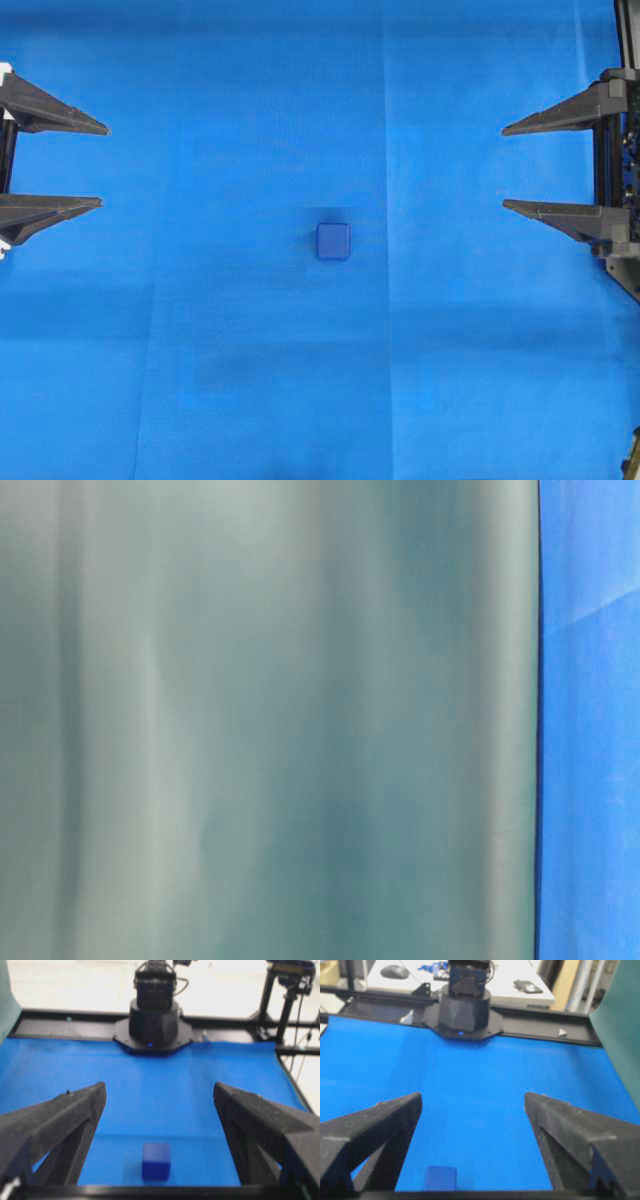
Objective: Handover the blue block to the right arm after grasping it with the left arm, then place it in the designated position.
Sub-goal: 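Open the left gripper and move it toward the blue cube, then rotate the left gripper downward and position it above the blue cube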
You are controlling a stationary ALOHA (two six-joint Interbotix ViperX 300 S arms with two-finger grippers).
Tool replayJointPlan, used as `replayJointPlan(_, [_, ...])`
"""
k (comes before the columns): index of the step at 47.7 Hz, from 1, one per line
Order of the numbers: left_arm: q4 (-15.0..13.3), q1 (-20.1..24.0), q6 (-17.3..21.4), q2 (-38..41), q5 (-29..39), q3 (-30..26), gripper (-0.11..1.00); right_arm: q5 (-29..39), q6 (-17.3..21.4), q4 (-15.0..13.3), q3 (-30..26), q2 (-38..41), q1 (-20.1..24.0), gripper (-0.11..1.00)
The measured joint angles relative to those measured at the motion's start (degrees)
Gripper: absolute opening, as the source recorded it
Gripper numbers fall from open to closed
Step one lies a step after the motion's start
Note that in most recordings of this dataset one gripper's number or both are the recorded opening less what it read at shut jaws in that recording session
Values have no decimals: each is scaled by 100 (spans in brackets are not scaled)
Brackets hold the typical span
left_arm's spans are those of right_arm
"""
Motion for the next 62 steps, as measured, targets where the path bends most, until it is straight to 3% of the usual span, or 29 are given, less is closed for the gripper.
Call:
replayJointPlan(10, [0,0,-9,246,-229,-79,92,-53,0,0,0,53,-9,96])
replayJointPlan(18, [0,-9,-9,1266,-483,-439,92,-62,0,0,0,53,-9,96])
replayJointPlan(31, [-9,-9,-9,3129,-791,-1582,92,-70,0,0,0,62,-9,96])
replayJointPlan(45, [0,-9,132,4544,-633,-2865,92,-105,0,0,-9,62,-9,96])
replayJointPlan(62, [0,105,132,5256,-167,-3814,92,-141,0,0,-18,62,-9,96])
